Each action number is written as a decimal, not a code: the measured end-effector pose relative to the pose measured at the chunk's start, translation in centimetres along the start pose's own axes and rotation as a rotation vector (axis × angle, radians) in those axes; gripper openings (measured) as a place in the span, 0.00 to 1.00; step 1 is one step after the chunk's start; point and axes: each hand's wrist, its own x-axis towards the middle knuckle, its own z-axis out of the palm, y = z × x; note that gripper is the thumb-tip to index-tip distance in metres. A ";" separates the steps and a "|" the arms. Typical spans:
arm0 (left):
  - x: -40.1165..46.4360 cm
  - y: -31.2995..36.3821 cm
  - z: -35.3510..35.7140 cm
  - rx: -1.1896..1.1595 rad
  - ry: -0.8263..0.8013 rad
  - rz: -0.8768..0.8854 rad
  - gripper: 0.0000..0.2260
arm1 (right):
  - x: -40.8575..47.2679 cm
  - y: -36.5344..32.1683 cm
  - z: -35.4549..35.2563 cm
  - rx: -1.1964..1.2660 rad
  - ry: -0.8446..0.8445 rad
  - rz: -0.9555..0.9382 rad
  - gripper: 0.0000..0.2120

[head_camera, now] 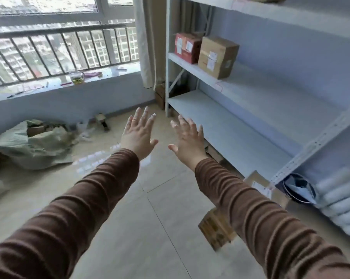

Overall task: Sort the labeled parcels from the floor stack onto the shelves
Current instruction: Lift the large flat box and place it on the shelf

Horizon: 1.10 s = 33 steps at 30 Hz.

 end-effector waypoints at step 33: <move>11.0 43.6 36.4 -0.146 -0.529 0.372 0.37 | -22.3 49.6 20.0 0.248 -0.344 0.887 0.42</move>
